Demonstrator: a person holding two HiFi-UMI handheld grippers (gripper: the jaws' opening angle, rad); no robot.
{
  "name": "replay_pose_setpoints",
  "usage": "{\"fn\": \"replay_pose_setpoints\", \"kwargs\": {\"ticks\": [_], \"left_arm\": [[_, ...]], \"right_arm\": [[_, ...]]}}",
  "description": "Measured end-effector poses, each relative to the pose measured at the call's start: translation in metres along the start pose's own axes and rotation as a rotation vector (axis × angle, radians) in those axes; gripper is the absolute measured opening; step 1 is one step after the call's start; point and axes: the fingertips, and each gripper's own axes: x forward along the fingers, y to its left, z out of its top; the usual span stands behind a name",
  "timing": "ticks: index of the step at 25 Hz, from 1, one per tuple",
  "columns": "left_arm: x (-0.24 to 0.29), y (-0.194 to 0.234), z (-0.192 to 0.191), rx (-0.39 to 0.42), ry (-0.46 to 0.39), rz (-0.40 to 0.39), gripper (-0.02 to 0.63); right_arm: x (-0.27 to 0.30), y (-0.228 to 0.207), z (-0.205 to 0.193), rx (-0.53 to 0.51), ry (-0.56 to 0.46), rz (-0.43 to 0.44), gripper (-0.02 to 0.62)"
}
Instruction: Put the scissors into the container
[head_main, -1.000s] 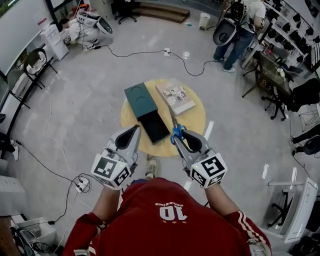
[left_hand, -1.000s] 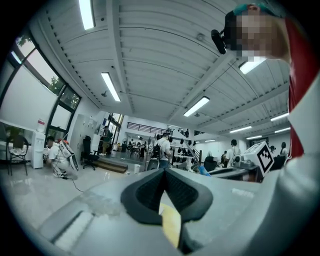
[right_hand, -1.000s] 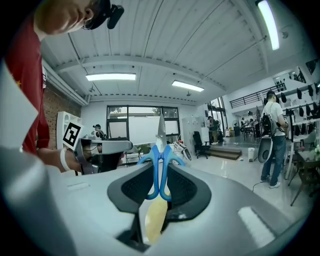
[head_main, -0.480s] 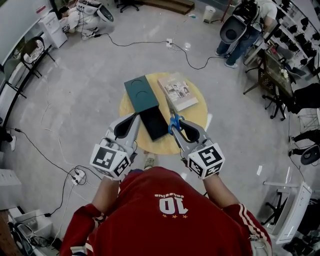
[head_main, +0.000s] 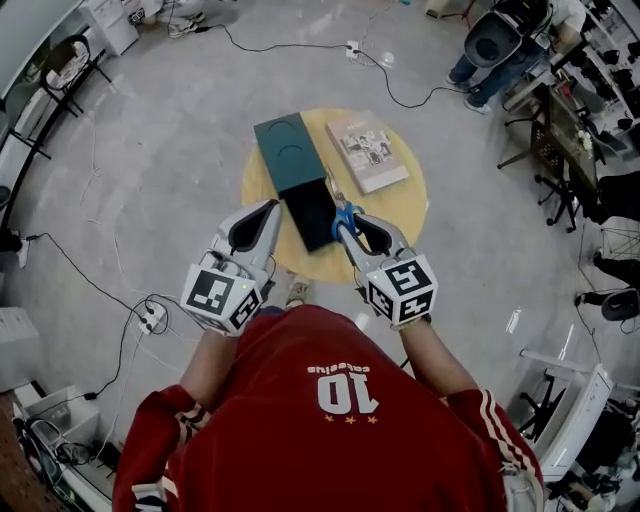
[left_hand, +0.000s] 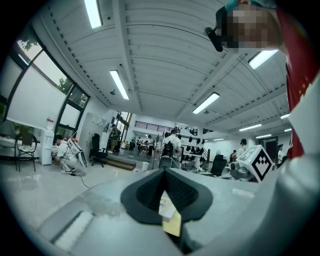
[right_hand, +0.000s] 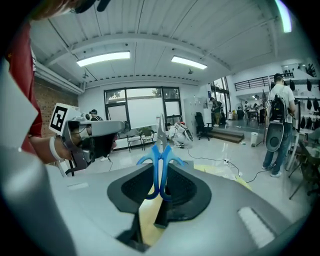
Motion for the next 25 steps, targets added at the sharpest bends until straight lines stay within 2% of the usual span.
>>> {"fn": "replay_pose_setpoints", "kwargs": {"ticks": [7, 11, 16, 25], "left_arm": [[0.003, 0.018, -0.014, -0.041, -0.023, 0.035, 0.002], [0.014, 0.026, -0.023, -0.032, -0.016, 0.010, 0.002], [0.034, 0.057, -0.026, -0.028, -0.004, 0.000, 0.002], [0.058, 0.066, -0.030, -0.010, 0.010, -0.048, 0.002]], "right_arm": [[0.032, -0.010, -0.042, 0.028, 0.089, -0.014, 0.091], [0.055, -0.017, -0.071, 0.060, 0.141, -0.023, 0.089], [0.083, -0.028, -0.105, 0.082, 0.208, -0.038, 0.091], [0.119, -0.039, -0.174, 0.041, 0.357, -0.026, 0.091]]}}
